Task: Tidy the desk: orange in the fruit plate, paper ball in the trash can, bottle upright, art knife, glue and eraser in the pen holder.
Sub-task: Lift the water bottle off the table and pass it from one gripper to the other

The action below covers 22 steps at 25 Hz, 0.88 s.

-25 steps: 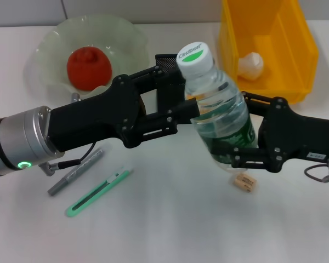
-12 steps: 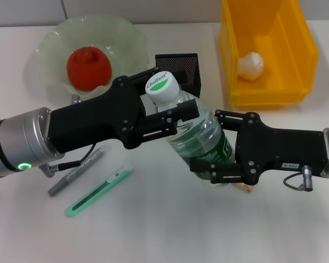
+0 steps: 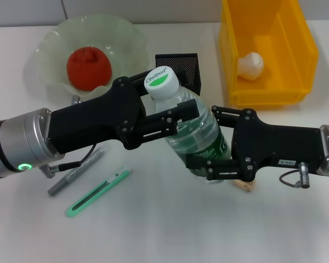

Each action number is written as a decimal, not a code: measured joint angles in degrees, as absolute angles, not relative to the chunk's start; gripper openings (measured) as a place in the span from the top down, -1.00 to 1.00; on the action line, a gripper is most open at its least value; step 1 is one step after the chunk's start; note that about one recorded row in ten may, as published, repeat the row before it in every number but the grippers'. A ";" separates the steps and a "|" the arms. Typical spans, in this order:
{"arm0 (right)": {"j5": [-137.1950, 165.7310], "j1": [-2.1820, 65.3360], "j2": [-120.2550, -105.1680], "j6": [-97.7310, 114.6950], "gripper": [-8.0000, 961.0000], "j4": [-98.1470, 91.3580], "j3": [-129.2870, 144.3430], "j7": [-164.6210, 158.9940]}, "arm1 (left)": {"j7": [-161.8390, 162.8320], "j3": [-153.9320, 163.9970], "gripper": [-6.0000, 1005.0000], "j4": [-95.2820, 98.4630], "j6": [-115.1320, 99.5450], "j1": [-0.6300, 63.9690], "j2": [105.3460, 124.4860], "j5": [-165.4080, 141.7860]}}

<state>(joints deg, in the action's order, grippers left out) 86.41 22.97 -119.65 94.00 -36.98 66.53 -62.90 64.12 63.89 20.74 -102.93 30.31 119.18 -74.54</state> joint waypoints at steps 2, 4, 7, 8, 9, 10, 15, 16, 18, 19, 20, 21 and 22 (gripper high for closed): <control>86.15 23.29 -119.70 93.94 -0.64 -36.54 66.90 -62.84 | 64.16 63.89 -0.09 20.52 -102.95 30.32 119.17 -74.53; 85.93 23.82 -119.71 93.82 -0.65 -35.83 67.19 -62.65 | 64.06 63.90 -0.09 20.26 -103.03 30.33 119.18 -74.48; 85.91 24.36 -119.72 93.84 -0.66 -34.78 67.23 -61.75 | 63.92 64.07 -0.06 20.12 -103.10 30.37 119.17 -74.43; 85.91 24.55 -119.71 93.83 -0.67 -34.44 67.23 -61.46 | 63.92 64.08 -0.03 20.12 -103.11 30.38 119.17 -74.43; 85.90 25.00 -119.71 93.82 -0.67 -33.81 67.23 -61.01 | 63.92 64.13 -0.01 20.12 -103.15 30.41 119.17 -74.43; 85.90 25.00 -119.71 93.82 -0.68 -33.81 67.23 -61.01 | 63.92 64.14 0.02 20.12 -103.20 30.41 119.18 -74.43; 85.82 25.66 -119.71 93.79 -0.70 -32.81 67.23 -60.76 | 63.92 63.90 0.05 20.12 -103.26 30.33 119.18 -74.37; 85.80 25.68 -119.70 93.79 -0.70 -32.78 67.22 -60.76 | 63.92 63.82 0.05 20.12 -103.27 30.31 119.18 -74.37; 85.78 25.70 -119.71 93.78 -0.71 -32.75 67.20 -60.75 | 63.92 63.65 0.05 20.11 -103.28 30.28 119.18 -74.38; 85.77 25.70 -119.70 93.78 -0.71 -32.74 67.18 -60.75 | 63.92 63.60 0.06 20.11 -103.28 30.29 119.18 -74.38; 85.77 25.70 -119.70 93.78 -0.72 -32.74 67.18 -60.75 | 63.92 63.60 0.06 20.11 -103.28 30.29 119.18 -74.38; 85.77 25.70 -119.70 93.78 -0.72 -32.73 67.18 -60.75 | 63.92 63.57 0.06 20.12 -103.27 30.35 119.18 -74.38; 85.77 25.70 -119.68 93.78 -0.72 -32.72 67.17 -60.75 | 63.93 63.56 0.06 20.12 -103.26 30.38 119.18 -74.38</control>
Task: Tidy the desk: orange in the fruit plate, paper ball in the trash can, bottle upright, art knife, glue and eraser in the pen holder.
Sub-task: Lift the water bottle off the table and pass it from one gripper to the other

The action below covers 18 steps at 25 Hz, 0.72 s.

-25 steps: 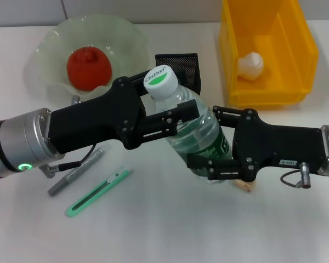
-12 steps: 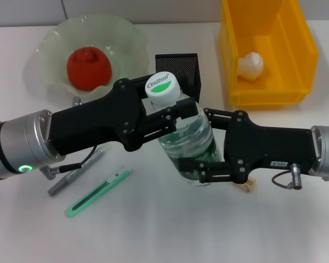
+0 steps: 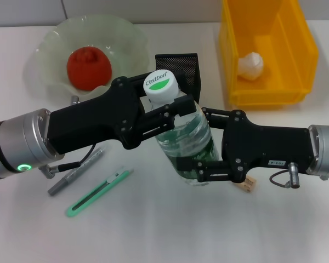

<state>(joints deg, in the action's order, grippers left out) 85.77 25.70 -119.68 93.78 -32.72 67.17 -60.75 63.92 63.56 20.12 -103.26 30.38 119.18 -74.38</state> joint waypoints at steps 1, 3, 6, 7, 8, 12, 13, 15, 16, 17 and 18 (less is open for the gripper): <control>85.77 25.71 -119.64 93.79 -0.73 -32.71 67.17 -60.77 | 63.93 63.55 0.06 20.12 -103.25 30.39 119.18 -74.38; 85.79 25.75 -119.55 93.96 -0.74 -32.69 67.12 -61.21 | 63.93 63.54 0.06 20.13 -103.22 30.39 119.18 -74.33; 85.81 25.50 -119.56 93.76 -0.75 -32.77 66.83 -62.04 | 63.94 63.54 0.06 20.13 -102.94 30.33 119.18 -74.07; 85.79 25.29 -119.61 93.58 -0.75 -32.83 66.81 -62.04 | 63.95 63.54 0.06 20.12 -102.91 30.20 119.18 -73.52; 85.79 25.29 -119.61 93.58 -0.76 -32.83 66.81 -62.04 | 63.95 63.54 0.07 20.12 -102.91 30.20 119.18 -73.52; 85.79 25.17 -119.60 93.46 -0.77 -32.70 67.01 -62.04 | 63.97 63.59 0.10 20.05 -102.98 30.00 119.18 -72.81; 85.80 25.16 -119.60 93.46 -0.77 -32.68 67.02 -62.03 | 63.98 63.58 0.11 20.04 -103.00 30.00 119.18 -72.81; 85.80 25.15 -119.60 93.35 -0.77 -32.64 67.04 -62.04 | 63.98 63.56 0.11 20.04 -103.00 29.98 119.18 -72.78; 85.80 25.15 -119.60 93.35 -0.77 -32.64 67.04 -62.04 | 63.98 63.56 0.11 20.04 -103.00 29.98 119.18 -72.78; 85.84 25.02 -119.62 92.75 -0.77 -32.60 67.06 -62.03 | 63.98 63.56 0.12 20.04 -102.92 29.97 119.18 -72.48; 85.84 25.02 -119.62 92.75 -0.77 -32.60 67.06 -62.03 | 63.98 63.56 0.12 20.04 -102.92 29.97 119.18 -72.48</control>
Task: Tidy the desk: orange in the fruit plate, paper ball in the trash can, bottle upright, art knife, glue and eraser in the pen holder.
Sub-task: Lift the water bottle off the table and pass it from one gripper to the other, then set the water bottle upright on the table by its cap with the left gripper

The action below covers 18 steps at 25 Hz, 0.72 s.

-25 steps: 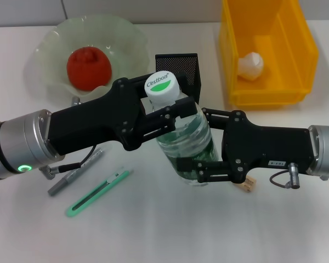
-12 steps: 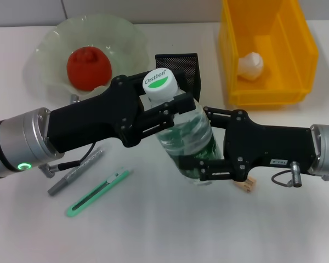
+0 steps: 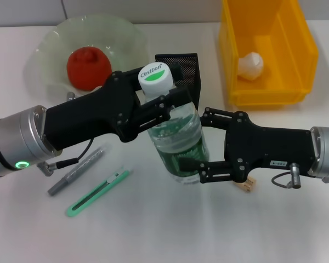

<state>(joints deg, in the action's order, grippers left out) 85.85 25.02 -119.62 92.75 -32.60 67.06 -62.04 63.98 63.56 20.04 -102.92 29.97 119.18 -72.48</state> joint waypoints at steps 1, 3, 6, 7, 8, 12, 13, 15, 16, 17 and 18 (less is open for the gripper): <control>85.88 24.91 -119.63 92.30 -0.77 -32.52 67.06 -62.04 | 63.98 63.56 0.12 20.04 -102.90 29.95 119.17 -72.20; 85.89 24.55 -119.64 91.49 -0.77 -32.01 66.83 -62.04 | 64.03 63.50 0.13 20.17 -102.90 29.90 119.06 -71.58; 85.87 23.67 -119.53 91.08 -0.76 -31.00 66.19 -62.04 | 64.41 63.22 0.13 21.52 -103.11 29.50 118.65 -70.89; 85.87 23.20 -119.49 91.05 -0.76 -30.88 66.12 -62.04 | 64.49 63.06 0.13 22.14 -103.15 29.26 118.56 -70.77; 85.86 22.77 -119.47 90.88 -0.76 -30.85 65.94 -62.05 | 64.49 62.89 0.13 22.99 -103.08 28.95 118.53 -70.73; 85.86 20.93 -119.38 90.68 -0.76 -30.37 64.00 -61.31 | 64.10 62.64 0.13 26.83 -101.11 27.16 118.27 -70.92; 85.86 20.49 -119.38 90.81 -0.76 -30.34 63.45 -60.92 | 64.09 62.46 0.13 27.80 -100.50 26.51 118.15 -70.97; 85.86 19.67 -119.40 91.12 -0.76 -30.21 62.42 -60.31 | 64.08 61.43 0.13 29.78 -99.53 25.36 118.05 -70.97; 85.86 19.47 -119.40 91.13 -0.76 -30.08 62.17 -60.19 | 64.08 60.96 0.13 30.40 -99.18 24.88 118.03 -70.99; 85.86 19.26 -119.41 91.15 -0.76 -29.84 61.92 -60.06 | 64.07 60.22 0.13 31.28 -98.59 24.24 118.00 -71.03; 85.86 19.20 -119.41 91.18 -0.76 -29.61 61.86 -60.04 | 64.06 59.63 0.13 32.11 -97.88 23.61 117.99 -71.06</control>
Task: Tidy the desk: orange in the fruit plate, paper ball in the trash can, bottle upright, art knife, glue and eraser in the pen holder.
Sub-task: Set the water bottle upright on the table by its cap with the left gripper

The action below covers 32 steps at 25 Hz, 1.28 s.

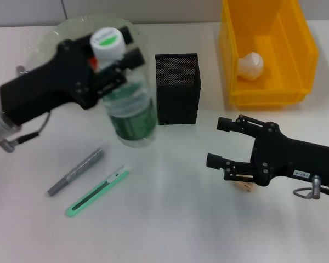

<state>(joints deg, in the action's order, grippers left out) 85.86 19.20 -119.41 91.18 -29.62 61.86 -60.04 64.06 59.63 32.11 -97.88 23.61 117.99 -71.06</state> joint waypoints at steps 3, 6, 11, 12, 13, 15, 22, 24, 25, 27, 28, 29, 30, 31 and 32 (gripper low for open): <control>85.86 19.15 -119.43 91.00 -0.77 -28.50 61.84 -59.94 | 64.00 58.52 0.13 33.67 -95.59 22.24 117.92 -71.09; 85.86 19.49 -119.44 90.80 -0.77 -27.35 61.85 -59.77 | 63.15 57.74 0.13 34.70 -93.08 20.97 117.58 -71.16; 85.87 19.93 -119.60 90.80 -0.76 -26.50 61.87 -59.08 | 62.32 57.49 0.13 34.91 -90.41 20.12 116.71 -71.26; 85.87 19.93 -119.60 90.80 -0.76 -26.50 61.87 -59.08 | 62.21 57.48 0.13 34.92 -90.08 20.00 116.62 -71.26; 85.87 20.15 -119.62 90.78 -0.76 -26.24 61.88 -59.08 | 61.94 57.48 0.13 34.92 -89.75 19.87 116.51 -71.28; 85.87 20.74 -119.62 90.78 -0.76 -25.47 61.88 -59.07 | 60.24 57.48 0.13 34.94 -89.37 19.55 116.22 -71.37; 85.86 21.87 -119.60 90.78 -0.76 -23.89 61.87 -58.51 | 58.07 57.27 0.13 34.96 -88.17 19.03 116.00 -72.06; 85.86 21.96 -119.65 90.78 -0.76 -23.82 61.87 -58.31 | 56.00 57.21 0.13 34.88 -85.79 18.65 116.44 -72.07; 85.85 22.00 -119.65 90.77 -0.76 -23.80 61.87 -58.29 | 55.47 57.21 0.13 34.90 -84.86 18.54 116.70 -72.08; 85.84 22.05 -119.65 90.78 -0.76 -23.75 61.87 -58.28 | 54.51 57.22 0.13 34.91 -82.70 18.46 117.09 -72.08; 85.83 22.06 -119.65 90.78 -0.76 -23.74 61.87 -58.28 | 54.13 57.21 0.13 34.84 -81.89 18.46 117.15 -72.08; 85.83 22.06 -119.65 90.79 -0.76 -23.73 61.87 -58.27 | 53.85 57.21 0.13 34.74 -81.20 18.45 117.18 -72.08; 85.82 22.06 -119.65 90.79 -0.76 -23.73 61.87 -58.27 | 53.57 57.22 0.13 34.53 -80.14 18.49 117.21 -72.08; 85.80 22.06 -119.65 90.79 -0.76 -23.70 61.87 -58.27 | 53.56 57.21 0.13 34.49 -79.89 18.51 117.21 -72.08; 85.80 22.06 -119.65 90.79 -0.76 -23.70 61.87 -58.27 | 53.54 57.21 0.13 34.41 -79.43 18.56 117.22 -72.08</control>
